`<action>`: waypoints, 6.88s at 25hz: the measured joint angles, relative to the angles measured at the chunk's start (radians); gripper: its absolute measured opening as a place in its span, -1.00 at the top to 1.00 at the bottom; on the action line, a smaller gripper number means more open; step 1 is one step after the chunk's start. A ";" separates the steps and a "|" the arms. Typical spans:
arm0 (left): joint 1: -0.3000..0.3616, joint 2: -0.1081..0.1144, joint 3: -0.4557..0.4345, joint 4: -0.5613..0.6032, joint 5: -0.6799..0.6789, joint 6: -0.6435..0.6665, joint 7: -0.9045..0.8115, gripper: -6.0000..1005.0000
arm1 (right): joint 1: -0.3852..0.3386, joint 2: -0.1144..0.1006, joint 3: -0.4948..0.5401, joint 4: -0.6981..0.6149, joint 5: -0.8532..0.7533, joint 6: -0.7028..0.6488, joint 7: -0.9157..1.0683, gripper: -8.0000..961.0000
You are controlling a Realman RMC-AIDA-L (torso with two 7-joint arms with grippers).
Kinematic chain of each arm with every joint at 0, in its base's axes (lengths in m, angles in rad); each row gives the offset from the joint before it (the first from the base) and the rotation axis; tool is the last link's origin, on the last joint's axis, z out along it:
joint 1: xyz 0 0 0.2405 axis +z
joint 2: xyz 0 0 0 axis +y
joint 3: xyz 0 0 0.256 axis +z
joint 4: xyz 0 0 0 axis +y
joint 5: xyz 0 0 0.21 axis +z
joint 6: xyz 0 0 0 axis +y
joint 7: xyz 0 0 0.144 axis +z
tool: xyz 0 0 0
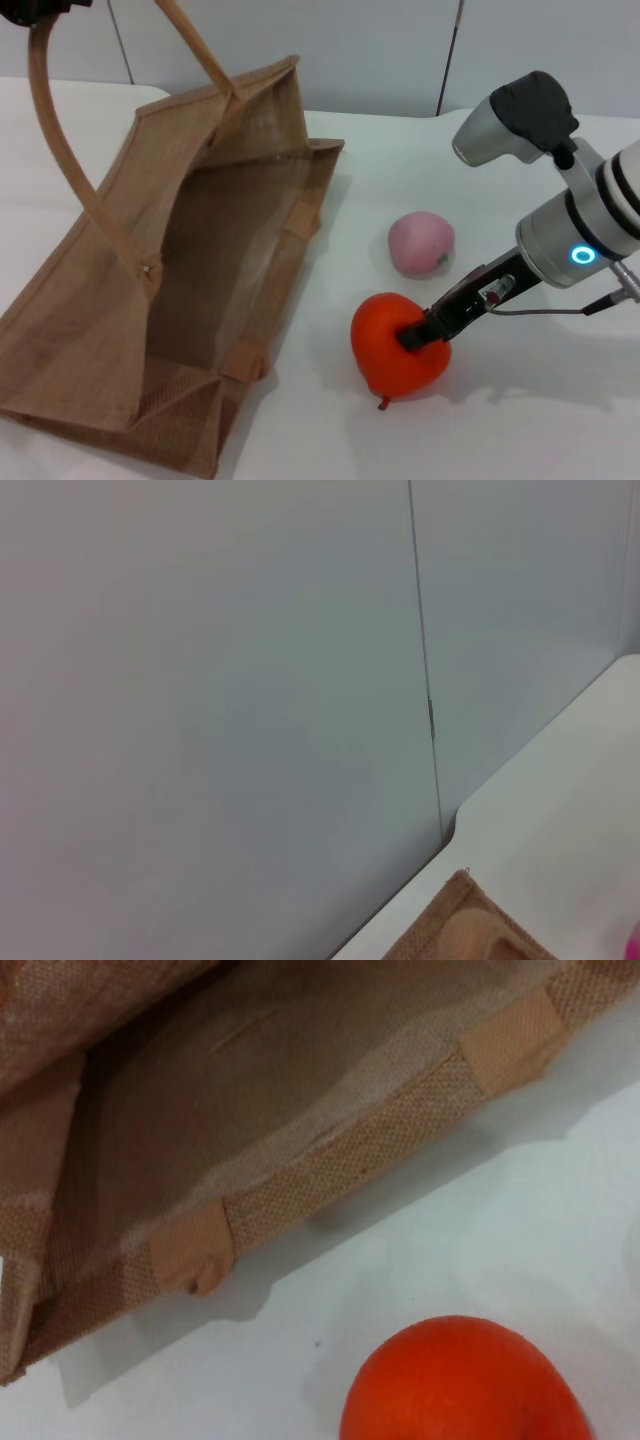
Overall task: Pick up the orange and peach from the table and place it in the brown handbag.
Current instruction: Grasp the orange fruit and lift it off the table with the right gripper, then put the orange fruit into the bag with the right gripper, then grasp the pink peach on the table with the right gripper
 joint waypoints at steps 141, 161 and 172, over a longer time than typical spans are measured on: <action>0.100 -0.003 0.066 0.045 -0.123 0.123 -0.074 0.75 | -0.040 -0.006 0.257 -0.044 -0.064 -0.079 -0.294 -0.69; 0.143 -0.005 0.044 0.037 -0.120 0.126 -0.077 0.75 | 0.036 -0.006 0.259 0.160 -0.073 -0.220 -0.353 -0.68; 0.135 -0.004 0.045 0.001 -0.118 0.129 -0.071 0.75 | 0.083 0.005 0.254 0.267 -0.060 -0.302 -0.386 -0.68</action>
